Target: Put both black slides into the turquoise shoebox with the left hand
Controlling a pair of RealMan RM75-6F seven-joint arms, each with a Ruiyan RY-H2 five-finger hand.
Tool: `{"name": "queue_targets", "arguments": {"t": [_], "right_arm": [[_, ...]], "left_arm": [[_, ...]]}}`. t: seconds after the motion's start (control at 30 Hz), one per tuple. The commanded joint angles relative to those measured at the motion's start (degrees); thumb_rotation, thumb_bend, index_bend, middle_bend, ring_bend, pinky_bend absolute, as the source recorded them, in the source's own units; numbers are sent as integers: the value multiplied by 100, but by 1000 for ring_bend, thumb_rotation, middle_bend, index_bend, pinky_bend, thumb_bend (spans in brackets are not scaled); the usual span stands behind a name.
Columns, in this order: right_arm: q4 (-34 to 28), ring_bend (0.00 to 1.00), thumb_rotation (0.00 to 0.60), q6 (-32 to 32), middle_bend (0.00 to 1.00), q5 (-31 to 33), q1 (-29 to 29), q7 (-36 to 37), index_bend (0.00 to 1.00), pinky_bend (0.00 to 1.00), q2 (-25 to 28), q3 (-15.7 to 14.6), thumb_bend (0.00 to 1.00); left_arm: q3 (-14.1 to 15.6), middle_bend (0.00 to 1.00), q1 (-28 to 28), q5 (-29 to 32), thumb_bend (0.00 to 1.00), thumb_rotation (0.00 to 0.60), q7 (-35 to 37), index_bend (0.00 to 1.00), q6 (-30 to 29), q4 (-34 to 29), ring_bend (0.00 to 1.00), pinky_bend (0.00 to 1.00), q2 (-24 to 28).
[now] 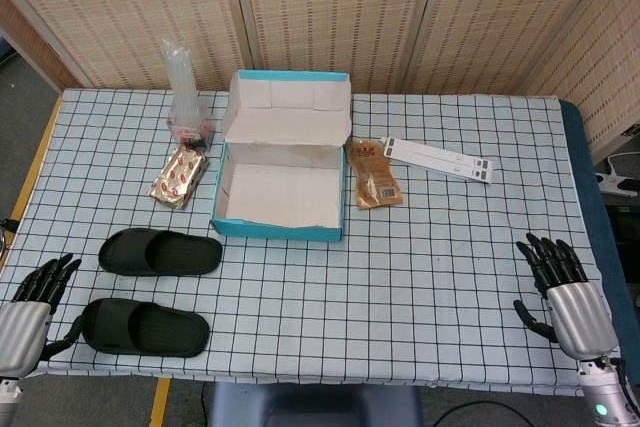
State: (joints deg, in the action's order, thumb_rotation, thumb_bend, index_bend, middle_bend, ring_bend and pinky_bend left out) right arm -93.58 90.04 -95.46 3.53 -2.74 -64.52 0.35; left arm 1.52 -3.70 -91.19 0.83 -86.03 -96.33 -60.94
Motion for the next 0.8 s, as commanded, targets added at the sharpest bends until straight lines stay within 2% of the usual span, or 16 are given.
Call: {"name": "queue_targets", "arguments": {"t": [0.03, 0.2, 0.27, 0.43, 0.67, 0.8], "right_arm": [[-17, 0, 600, 37, 0, -31, -17, 27, 0, 0, 20, -2, 224], [-76, 0, 600, 115, 0, -101, -59, 196, 0, 0, 111, -37, 224], [-98, 0, 600, 136, 0, -124, -77, 204, 0, 0, 139, -51, 224], [-175, 0, 600, 52, 0, -202, -69, 214, 0, 0, 200, -129, 224], [-224, 0, 600, 42, 0, -342, -57, 441, 0, 0, 318, -204, 224], [-230, 0, 600, -10, 0, -313, -51, 412, 0, 0, 327, -208, 224]], "left_arm": [[98, 0, -25, -150, 408, 600, 232, 0, 79, 15, 0, 100, 27], [509, 0, -155, -563, 406, 600, 783, 0, 507, -43, 0, 90, 277], [634, 0, -243, -717, 390, 600, 768, 0, 707, -131, 0, 81, 345], [613, 0, -392, -667, 365, 600, 46, 0, 1084, -233, 0, 46, 174], [533, 0, -610, -48, 364, 600, -1086, 0, 1866, -276, 0, 16, -106], [525, 0, -680, 243, 363, 600, -1292, 0, 2124, -322, 0, 16, -173]]}}
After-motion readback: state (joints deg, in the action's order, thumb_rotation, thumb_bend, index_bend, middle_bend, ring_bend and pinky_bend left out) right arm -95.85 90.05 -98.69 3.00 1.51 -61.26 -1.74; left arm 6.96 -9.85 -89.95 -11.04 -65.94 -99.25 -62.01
